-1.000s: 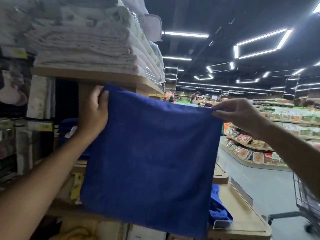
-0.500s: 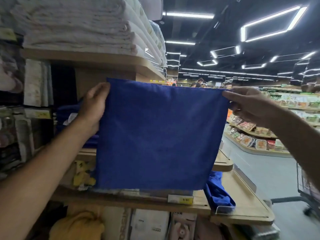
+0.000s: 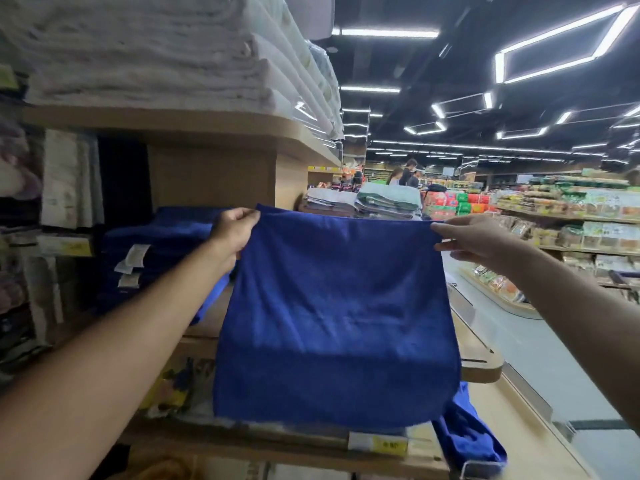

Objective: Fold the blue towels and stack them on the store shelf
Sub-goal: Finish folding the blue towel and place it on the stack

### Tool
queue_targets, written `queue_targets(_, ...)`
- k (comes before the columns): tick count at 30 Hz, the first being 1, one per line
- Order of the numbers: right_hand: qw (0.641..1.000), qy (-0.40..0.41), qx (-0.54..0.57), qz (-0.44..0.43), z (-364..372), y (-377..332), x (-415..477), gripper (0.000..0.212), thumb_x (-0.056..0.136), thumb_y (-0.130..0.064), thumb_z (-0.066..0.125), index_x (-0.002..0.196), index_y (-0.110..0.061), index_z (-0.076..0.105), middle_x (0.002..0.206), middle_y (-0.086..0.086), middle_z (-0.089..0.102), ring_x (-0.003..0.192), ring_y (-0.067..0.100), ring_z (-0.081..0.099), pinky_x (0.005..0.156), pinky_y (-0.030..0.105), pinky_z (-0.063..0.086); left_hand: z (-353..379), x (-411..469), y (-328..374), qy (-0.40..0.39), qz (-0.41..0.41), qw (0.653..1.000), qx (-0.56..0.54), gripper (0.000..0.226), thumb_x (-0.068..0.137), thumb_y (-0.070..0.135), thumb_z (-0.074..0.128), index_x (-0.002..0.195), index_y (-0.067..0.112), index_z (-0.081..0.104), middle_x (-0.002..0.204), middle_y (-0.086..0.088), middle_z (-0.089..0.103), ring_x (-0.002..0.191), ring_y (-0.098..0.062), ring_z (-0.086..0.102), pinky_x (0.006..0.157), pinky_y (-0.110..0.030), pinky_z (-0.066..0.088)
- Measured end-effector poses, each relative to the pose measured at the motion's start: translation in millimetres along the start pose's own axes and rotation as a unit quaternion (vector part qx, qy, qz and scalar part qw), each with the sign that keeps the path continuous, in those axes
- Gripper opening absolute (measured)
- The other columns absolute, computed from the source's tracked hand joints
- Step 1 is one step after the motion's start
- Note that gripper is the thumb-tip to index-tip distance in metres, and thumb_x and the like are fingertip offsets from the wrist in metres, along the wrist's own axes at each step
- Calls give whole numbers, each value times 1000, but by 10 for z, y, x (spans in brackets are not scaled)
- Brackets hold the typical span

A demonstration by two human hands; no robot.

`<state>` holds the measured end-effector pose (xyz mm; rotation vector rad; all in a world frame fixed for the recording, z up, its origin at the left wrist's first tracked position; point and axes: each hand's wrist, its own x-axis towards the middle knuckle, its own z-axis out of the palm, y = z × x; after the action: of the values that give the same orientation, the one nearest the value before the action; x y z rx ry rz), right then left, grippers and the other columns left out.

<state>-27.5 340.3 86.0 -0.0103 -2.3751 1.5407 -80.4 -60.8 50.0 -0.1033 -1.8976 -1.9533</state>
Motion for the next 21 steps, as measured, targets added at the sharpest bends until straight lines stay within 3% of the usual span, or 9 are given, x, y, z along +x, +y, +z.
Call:
queue_targets(3,1000,11,5,-9,55,-51,256,19,95,-29,71,108,-15,72,93,-1,79,80,11,77,70,27,55,88,277,47,7,3,1000,-7,22,101,20,57,80,18,63,79,-2,61,69,-14,52,65,-29,42)
queue_targets(9,998,44,31,-32,121,-243,645,10,96,-26,70,100,-18,67,102,3,76,73,8,76,55,20,54,184,685,159,19,-6,1000,8,19,98,29,60,81,22,63,80,4,61,66,-12,55,60,-26,41)
queue_targets(13,999,39,7,-36,162,-145,731,12,96,-28,70,101,-18,70,102,4,77,76,9,76,63,25,58,209,717,83,22,-33,999,8,16,91,30,59,76,27,62,75,6,60,63,-11,53,57,-24,41)
queue_targets(15,999,29,-10,-30,180,-35,708,14,96,-30,69,102,-17,72,104,6,77,83,14,74,73,30,56,185,677,1,12,-53,998,-1,10,89,30,58,83,28,65,82,6,63,72,-13,57,62,-27,45)
queue_targets(18,999,9,-34,-34,160,125,575,18,96,-32,69,103,-17,73,104,8,77,89,17,72,68,28,50,91,559,-77,-21,-65,998,-12,9,88,27,58,85,27,66,89,6,66,83,-16,62,72,-33,48)
queue_targets(21,997,-16,-50,-59,90,199,347,22,96,-32,68,109,-15,73,108,9,74,95,19,67,71,30,47,-49,365,-63,-43,-49,998,-11,12,88,23,58,79,26,65,79,10,70,81,-15,64,82,-36,49)
